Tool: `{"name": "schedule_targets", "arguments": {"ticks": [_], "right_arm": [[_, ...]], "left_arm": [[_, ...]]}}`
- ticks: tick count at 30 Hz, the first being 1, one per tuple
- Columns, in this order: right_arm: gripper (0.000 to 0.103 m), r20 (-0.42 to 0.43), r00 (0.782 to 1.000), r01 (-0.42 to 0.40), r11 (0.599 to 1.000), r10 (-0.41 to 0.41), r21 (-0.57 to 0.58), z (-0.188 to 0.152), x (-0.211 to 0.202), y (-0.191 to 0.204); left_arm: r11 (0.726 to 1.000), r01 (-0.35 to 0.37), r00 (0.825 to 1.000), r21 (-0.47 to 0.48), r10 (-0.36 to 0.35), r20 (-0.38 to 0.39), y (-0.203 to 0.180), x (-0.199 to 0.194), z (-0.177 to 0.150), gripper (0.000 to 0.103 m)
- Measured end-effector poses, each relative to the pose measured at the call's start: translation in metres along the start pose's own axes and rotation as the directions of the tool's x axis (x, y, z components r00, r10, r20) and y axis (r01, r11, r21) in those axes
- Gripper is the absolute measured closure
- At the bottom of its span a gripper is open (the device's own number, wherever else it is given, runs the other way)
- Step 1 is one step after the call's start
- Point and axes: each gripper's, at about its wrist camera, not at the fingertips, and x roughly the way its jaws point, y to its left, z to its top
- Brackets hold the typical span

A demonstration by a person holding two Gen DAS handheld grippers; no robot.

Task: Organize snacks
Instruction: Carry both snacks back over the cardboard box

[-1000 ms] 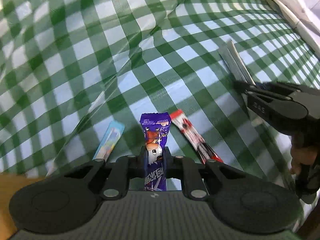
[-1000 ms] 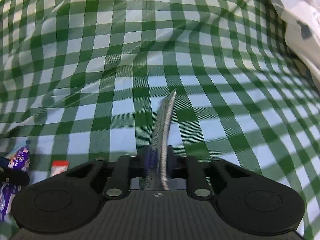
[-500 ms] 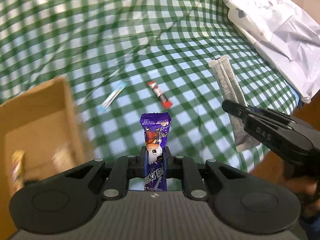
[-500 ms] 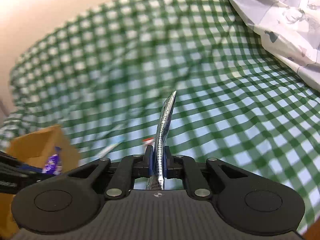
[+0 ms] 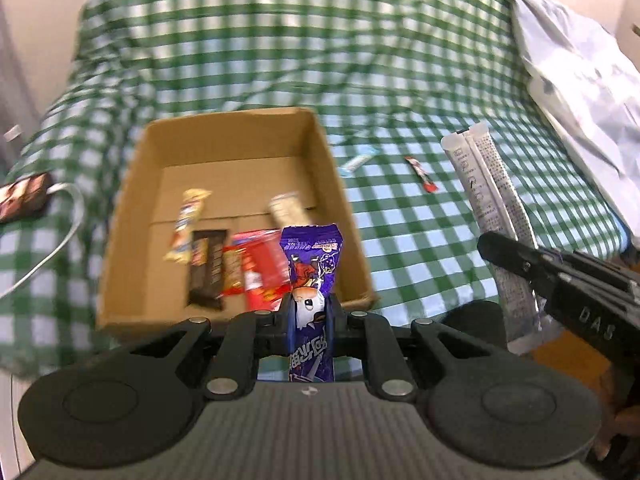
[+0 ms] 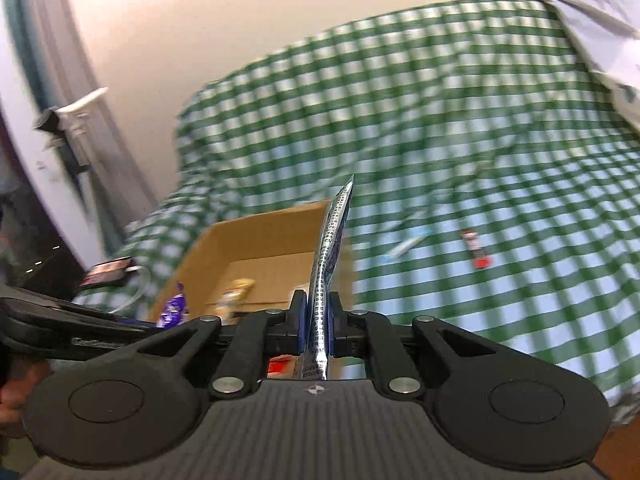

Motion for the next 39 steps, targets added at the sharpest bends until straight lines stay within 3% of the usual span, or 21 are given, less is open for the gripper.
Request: {"name": "schedule_targets", "arguments": {"ticks": [7,12,39], "right_arm": [[0.093,0.004,0.995,-0.100,0.992,0.101,-0.080,-0.005,-0.016,0.052],[0.093,-0.036,0.993,-0.116,0.986,0.112,-0.117,-0.020,-0.026,0.072],[0.093,-0.131,0.991,-0.046,0.988,0.027,-0.144,-0.023,-0.002,0.083]], "left_arm": [[0.995,-0.064,0.995,-0.073,0.069,0.073,0.027,-0.051,-0.034,0.087],[0.994,-0.050,0.995,-0.101,0.058,0.081,0.031,-0.064,-0.053,0.087],[0.989,-0.003,1.000,-0.147,0.007,0.024,0.053,-0.029,-0.047,0.087]]}}
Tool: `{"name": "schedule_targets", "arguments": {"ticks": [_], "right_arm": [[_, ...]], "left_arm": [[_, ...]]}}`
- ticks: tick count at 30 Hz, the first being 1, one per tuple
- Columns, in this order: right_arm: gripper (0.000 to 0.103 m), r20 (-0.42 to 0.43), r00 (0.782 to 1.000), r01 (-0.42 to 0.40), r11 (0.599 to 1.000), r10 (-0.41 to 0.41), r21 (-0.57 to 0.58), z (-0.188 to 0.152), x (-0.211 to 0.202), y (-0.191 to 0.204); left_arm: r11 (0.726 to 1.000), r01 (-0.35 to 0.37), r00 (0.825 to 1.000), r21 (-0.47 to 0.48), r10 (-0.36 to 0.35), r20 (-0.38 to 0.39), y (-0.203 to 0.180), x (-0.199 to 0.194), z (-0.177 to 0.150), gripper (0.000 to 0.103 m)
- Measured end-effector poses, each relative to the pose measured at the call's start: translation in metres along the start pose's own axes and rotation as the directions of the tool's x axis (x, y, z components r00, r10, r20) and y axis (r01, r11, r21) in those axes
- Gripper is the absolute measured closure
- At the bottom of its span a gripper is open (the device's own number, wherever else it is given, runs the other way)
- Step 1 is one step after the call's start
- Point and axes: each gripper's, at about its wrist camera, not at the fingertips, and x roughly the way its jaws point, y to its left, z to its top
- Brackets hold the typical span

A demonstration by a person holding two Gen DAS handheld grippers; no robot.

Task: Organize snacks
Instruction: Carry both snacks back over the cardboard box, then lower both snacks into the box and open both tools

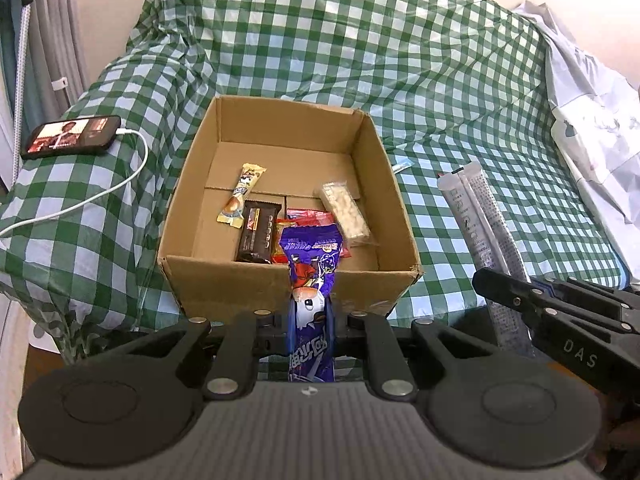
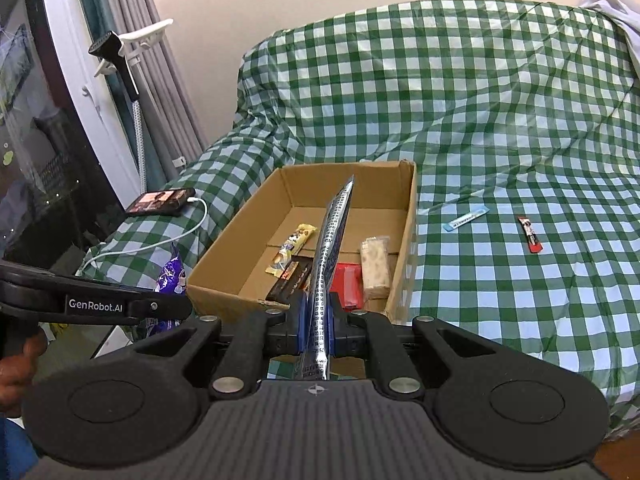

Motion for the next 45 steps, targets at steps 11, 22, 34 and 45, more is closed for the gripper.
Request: {"name": "schedule_targets", "arguments": {"ticks": [11,22,34,45], "right_arm": [[0.093,-0.032,0.999,0.011,1.000,-0.011,0.001,0.007,0.014,-0.001],[0.093,-0.034,0.999,0.016,1.000,-0.016,-0.001,0.022,0.031,0.001],[0.093,-0.068,0.998,0.000,1.000,0.000,-0.001,0.041,0.075,0.001],[0.093,-0.092,0.996,-0.008,1.000,0.010,0.013,0.062,0.123,-0.017]], "left_arm": [[1.000,0.002,1.000,-0.023,-0.002,-0.010,0.006,0.015,0.012,0.087],[0.999,-0.026,1.000,-0.044,0.026,-0.003,0.023,0.029,0.033,0.087],[0.997,-0.060,0.998,-0.039,0.060,0.015,0.028,0.065,0.084,0.087],[0.996,-0.076,0.997,-0.043,0.075,-0.019,0.034,0.116,0.118,0.087]]}}
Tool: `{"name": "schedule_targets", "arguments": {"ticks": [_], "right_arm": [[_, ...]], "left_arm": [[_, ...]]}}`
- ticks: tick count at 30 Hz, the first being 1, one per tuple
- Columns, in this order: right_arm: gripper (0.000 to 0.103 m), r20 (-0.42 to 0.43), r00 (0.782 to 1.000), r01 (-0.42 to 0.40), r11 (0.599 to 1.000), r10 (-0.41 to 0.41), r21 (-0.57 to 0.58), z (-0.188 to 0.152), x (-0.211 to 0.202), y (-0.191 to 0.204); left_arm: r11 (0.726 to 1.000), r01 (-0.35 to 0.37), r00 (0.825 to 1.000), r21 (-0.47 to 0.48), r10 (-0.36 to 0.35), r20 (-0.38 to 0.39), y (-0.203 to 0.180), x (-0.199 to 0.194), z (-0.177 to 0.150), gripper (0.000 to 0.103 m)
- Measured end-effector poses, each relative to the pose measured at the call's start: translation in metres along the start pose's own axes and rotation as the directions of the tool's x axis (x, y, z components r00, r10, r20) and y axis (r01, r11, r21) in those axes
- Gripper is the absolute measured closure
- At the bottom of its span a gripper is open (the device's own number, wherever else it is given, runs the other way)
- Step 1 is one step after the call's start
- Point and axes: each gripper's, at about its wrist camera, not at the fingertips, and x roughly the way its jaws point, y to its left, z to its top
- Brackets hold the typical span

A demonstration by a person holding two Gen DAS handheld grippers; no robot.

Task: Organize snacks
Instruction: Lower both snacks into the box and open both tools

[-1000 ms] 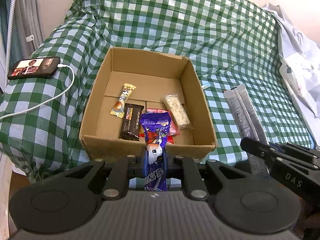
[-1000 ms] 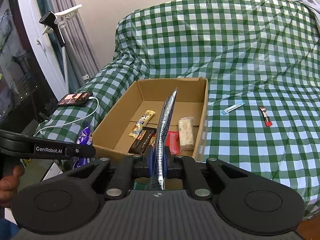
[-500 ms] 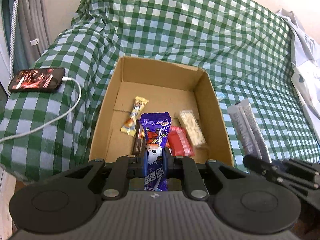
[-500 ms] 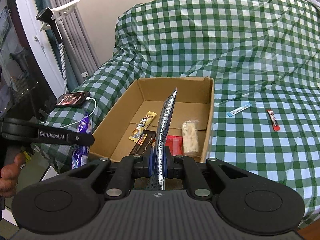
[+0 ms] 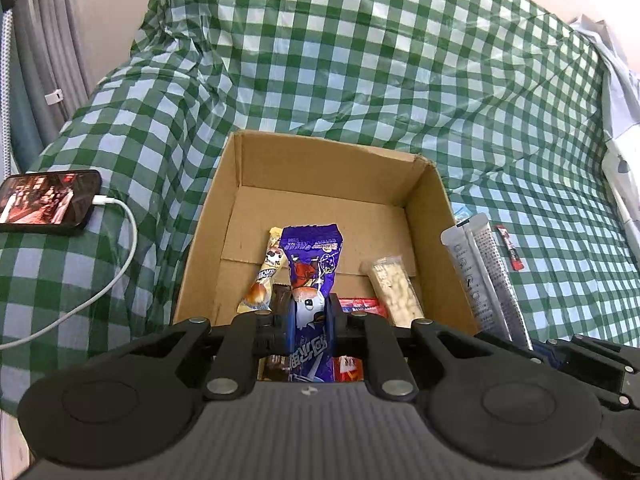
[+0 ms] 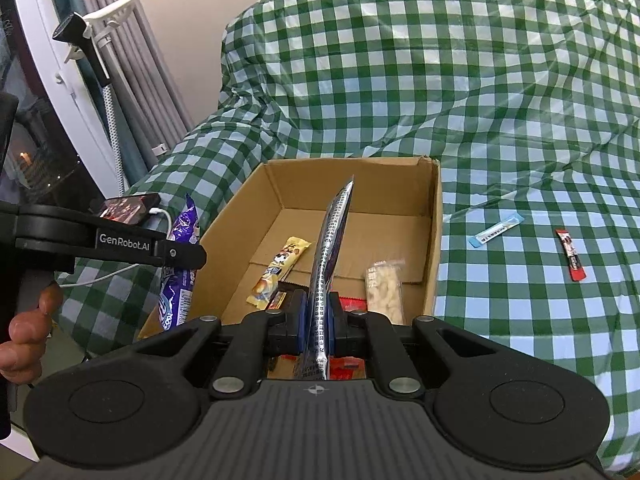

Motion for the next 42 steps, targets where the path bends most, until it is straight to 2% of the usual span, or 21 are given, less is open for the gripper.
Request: {"name": "schedule_targets", "arguments": {"ticks": [15,27,28,29,30,31,32,33,34,35,39,42], "right_arm": [[0.092,-0.058,0.998,0.010,0.999,-0.007,0.042,0.013,0.058,-0.027],[0.092,-0.101,0.995,0.010,0.998,-0.004,0.062,0.010,0.085,-0.035],[0.092,-0.104,0.995,0.012,0.998,-0.005,0.063,0.010,0.087,-0.036],[0.091,-0.105,0.994,0.012,0.998,-0.006,0.065,0.010,0.089,-0.036],[0.089,-0.105,0.994,0.009,0.998,-0.002,0.069,0.010,0.090,-0.036],[0.089,-0.098,0.995,0.008,0.997,0.000,0.077,0.011,0.091,-0.037],[0.083,-0.089,0.996,0.010,0.996,-0.002,0.090,0.013,0.092,-0.038],[0.063,-0.086,0.996,0.010,0.995,-0.001,0.101,0.015,0.094,-0.039],[0.051,-0.087,0.996,0.017,0.993,-0.006,0.117,0.017,0.094,-0.040],[0.034,-0.086,0.996,0.028,0.991,-0.016,0.131,0.018,0.093,-0.040],[0.017,-0.085,0.996,0.016,0.989,-0.004,0.146,0.015,0.081,-0.036],[0.013,-0.115,0.993,0.017,0.989,0.000,0.149,0.006,0.067,-0.029]], "left_arm": [[1.000,-0.012,0.996,-0.003,0.011,-0.085,0.004,0.066,0.009,0.087],[0.999,-0.032,0.990,-0.001,0.031,-0.139,0.008,0.099,0.010,0.087],[0.999,-0.036,0.990,0.004,0.036,-0.138,0.009,0.100,0.010,0.081],[0.999,-0.044,0.990,0.014,0.045,-0.136,0.008,0.101,0.011,0.059],[0.998,-0.061,0.990,0.019,0.063,-0.127,0.008,0.100,0.011,0.043],[0.997,-0.080,0.991,0.013,0.081,-0.109,0.009,0.098,0.012,0.012],[0.995,-0.099,0.992,0.002,0.099,-0.083,0.011,0.094,0.013,0.001],[0.994,-0.108,0.993,-0.008,0.108,-0.053,0.012,0.088,0.013,0.000],[0.994,-0.108,0.993,-0.006,0.108,-0.041,0.013,0.084,0.013,0.000],[0.994,-0.107,0.993,0.003,0.107,-0.041,0.014,0.080,0.012,0.000],[0.994,-0.113,0.989,0.005,0.113,-0.092,0.018,0.067,-0.005,0.000],[0.995,-0.103,0.985,-0.010,0.101,-0.139,0.021,0.052,-0.023,0.000]]}}
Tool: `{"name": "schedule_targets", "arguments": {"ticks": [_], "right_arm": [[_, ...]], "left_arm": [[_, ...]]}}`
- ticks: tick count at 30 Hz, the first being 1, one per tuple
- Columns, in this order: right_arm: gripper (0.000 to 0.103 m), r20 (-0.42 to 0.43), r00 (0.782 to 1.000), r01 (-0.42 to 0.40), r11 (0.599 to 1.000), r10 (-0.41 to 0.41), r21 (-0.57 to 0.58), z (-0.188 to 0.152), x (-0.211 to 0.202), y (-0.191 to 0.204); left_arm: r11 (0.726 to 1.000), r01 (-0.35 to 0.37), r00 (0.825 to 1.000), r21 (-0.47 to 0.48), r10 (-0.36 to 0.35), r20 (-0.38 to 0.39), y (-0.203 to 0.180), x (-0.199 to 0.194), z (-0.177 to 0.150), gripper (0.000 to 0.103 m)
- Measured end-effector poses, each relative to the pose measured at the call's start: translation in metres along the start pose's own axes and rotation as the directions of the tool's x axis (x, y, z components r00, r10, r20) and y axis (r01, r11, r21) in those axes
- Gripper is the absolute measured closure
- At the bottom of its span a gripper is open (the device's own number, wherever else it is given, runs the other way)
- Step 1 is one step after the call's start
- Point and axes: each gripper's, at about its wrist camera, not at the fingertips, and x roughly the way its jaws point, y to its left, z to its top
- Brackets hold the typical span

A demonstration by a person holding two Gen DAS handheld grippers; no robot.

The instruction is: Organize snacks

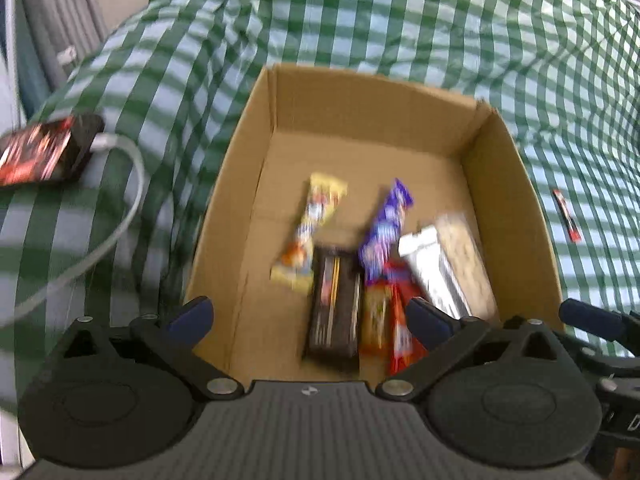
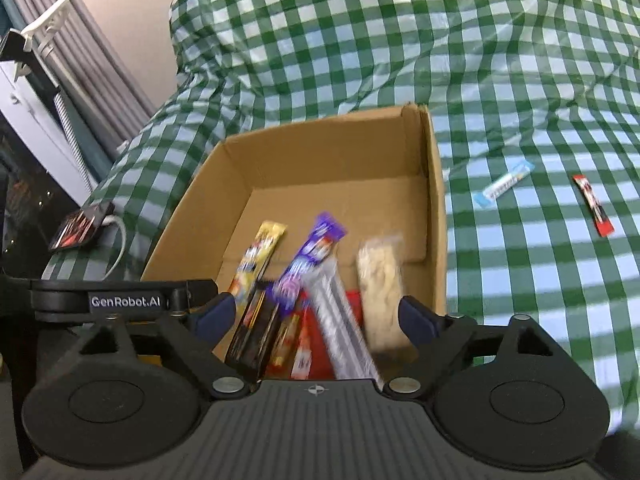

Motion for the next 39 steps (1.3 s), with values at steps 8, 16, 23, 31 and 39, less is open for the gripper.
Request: {"name": "schedule_targets", "arguments": {"ticks": [8,16,23,31,39], "right_arm": [[0.008,0.017,0.998,0.053,0.997,-0.053,-0.051,-0.034,-0.055,0.029],[0.003,0.118,0.993,0.049,0.987,-0.031,-0.150,-0.058,-0.110,0.060],[0.001,0.139,0.990,0.061,0.976,-0.032,-0.208,-0.081,-0.134,0.081],[0.001,0.195,0.980,0.068,0.979,-0.030,-0.190,-0.092,-0.162,0.082],[0.001,0.239,0.971,0.065,0.983,-0.022,-0.174,-0.099,-0.180,0.082]], "left_arm": [[0.999,-0.033,0.999,-0.013,0.033,0.005,0.007,-0.049,-0.043,0.000],[0.999,-0.032,0.994,-0.005,0.033,0.100,0.006,-0.103,-0.074,0.000],[0.999,-0.049,0.991,-0.021,0.052,0.126,0.002,-0.129,-0.101,0.000],[0.999,-0.048,0.985,-0.019,0.050,0.167,-0.001,-0.153,-0.115,0.000],[0.999,-0.051,0.979,-0.017,0.053,0.196,-0.004,-0.170,-0.125,0.000]]}}
